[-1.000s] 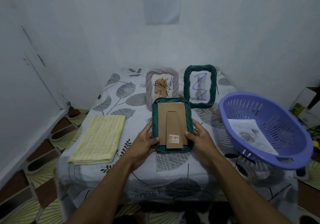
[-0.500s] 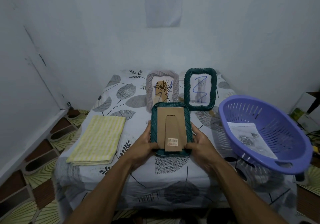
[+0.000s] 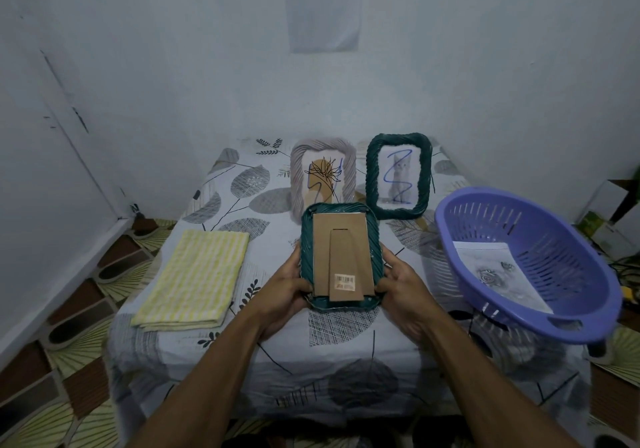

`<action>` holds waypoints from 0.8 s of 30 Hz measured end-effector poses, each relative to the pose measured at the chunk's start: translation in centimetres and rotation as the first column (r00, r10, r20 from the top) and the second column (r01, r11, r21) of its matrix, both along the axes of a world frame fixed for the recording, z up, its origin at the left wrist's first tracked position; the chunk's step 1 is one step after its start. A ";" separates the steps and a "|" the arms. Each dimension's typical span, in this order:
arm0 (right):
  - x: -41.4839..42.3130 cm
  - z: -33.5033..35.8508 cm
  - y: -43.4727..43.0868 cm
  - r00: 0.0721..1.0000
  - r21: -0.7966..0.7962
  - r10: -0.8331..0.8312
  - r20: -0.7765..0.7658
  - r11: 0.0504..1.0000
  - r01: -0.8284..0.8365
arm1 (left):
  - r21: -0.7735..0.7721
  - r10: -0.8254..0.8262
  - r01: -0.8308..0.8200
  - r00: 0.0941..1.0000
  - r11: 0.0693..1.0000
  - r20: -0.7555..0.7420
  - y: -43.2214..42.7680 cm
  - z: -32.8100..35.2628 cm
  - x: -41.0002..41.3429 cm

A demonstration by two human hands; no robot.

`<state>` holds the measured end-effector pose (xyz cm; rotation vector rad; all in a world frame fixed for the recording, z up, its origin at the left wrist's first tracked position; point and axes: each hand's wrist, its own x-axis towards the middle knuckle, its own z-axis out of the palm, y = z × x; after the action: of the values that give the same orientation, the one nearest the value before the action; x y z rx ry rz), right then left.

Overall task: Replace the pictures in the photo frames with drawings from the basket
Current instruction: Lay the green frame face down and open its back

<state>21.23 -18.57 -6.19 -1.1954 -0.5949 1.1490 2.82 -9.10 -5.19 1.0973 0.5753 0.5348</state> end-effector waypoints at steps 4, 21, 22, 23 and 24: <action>-0.6 0.6 0.0 0.995 -0.011 -0.093 -0.031 0.996 0.092 | -0.018 0.093 -0.093 0.995 0.996 0.034 0.0 0.0 0.3; 1.7 1.3 0.8 0.425 -0.230 0.080 0.901 0.921 0.314 | 0.812 0.519 0.108 0.718 0.574 -0.463 1.4 1.0 0.9; 1.7 1.4 0.8 0.424 -0.219 0.068 0.903 0.922 0.320 | 0.818 0.524 0.117 0.714 0.564 -0.464 1.3 1.0 1.1; 1.9 1.3 0.7 0.426 -0.215 0.062 0.902 0.922 0.322 | 0.821 0.524 0.135 0.710 0.554 -0.470 1.3 1.0 1.3; 1.9 1.3 0.7 0.433 -0.217 0.064 0.899 0.924 0.315 | 0.824 0.524 0.148 0.707 0.548 -0.476 1.2 0.8 1.5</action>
<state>23.15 -17.89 -4.90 -2.1729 -1.0984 0.3624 4.33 -7.90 -4.43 2.2309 1.1981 0.6141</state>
